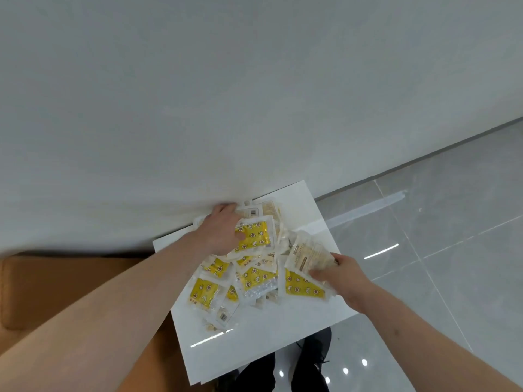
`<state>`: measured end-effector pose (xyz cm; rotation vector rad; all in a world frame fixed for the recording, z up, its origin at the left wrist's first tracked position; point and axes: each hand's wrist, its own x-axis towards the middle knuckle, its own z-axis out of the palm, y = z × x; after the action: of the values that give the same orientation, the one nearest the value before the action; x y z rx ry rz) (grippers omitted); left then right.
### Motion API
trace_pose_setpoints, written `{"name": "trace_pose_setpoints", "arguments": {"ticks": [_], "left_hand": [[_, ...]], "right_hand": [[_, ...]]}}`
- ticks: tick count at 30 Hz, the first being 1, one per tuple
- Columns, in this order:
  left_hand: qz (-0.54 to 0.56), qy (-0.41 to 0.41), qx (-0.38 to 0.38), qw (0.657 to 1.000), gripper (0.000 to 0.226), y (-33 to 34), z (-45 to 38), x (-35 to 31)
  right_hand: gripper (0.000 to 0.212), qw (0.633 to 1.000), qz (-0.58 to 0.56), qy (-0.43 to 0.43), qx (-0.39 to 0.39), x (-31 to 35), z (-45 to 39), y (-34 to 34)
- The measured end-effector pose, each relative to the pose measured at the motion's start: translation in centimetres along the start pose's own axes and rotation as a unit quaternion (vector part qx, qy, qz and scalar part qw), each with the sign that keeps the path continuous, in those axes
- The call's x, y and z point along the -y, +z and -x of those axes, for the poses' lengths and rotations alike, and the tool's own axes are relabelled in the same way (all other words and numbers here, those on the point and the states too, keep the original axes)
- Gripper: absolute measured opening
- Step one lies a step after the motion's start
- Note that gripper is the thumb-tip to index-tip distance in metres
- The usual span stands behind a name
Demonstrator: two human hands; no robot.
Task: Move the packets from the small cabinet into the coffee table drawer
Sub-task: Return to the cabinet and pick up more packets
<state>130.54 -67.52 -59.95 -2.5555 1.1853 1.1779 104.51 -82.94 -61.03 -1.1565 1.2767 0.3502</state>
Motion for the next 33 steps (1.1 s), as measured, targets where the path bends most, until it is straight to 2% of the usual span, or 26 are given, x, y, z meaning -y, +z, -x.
{"name": "trace_pose_setpoints", "arguments": {"ticks": [3, 10, 15, 17, 22, 26, 28, 30, 33], "left_hand": [[-0.011, -0.009, 0.021, 1.0, 0.066, 0.1, -0.7, -0.4], [-0.007, -0.013, -0.009, 1.0, 0.055, -0.6, 1.1, -0.2], [0.137, -0.042, -0.035, 0.989, 0.058, -0.9, 5.6, -0.7], [0.216, -0.068, -0.053, 0.973, 0.057, -0.6, 7.7, -0.9], [0.361, -0.1, -0.042, 0.926, 0.036, 1.4, 12.1, -1.2], [0.449, -0.133, -0.056, 0.882, 0.054, 3.2, 13.8, -1.4], [0.475, -0.131, -0.066, 0.868, 0.058, 4.0, 13.9, -1.4], [0.48, -0.123, -0.076, 0.865, 0.058, 4.6, 13.6, -1.4], [0.474, -0.119, -0.086, 0.868, 0.057, 4.7, 13.1, -1.6]], "right_hand": [[0.028, 0.998, -0.054, -0.001, 0.027, -0.5, -0.1, -0.1], [0.024, 0.994, -0.105, 0.017, -0.011, -1.2, 0.3, 0.2], [0.025, 0.992, -0.12, 0.024, -0.04, -3.4, 1.4, -0.3], [0.026, 0.989, -0.135, 0.035, -0.046, -4.4, 2.2, -0.6], [0.027, 0.979, -0.188, 0.058, -0.046, -5.7, 4.9, -0.7], [0.024, 0.985, -0.154, 0.031, -0.071, -6.3, 5.3, -0.5], [0.036, 0.992, -0.098, 0.006, -0.075, -5.9, 4.8, -0.4], [0.056, 0.995, -0.039, -0.027, -0.084, -4.9, 3.8, -0.4], [0.062, 0.992, 0.033, -0.071, -0.099, -2.8, 1.9, -0.2]]}}
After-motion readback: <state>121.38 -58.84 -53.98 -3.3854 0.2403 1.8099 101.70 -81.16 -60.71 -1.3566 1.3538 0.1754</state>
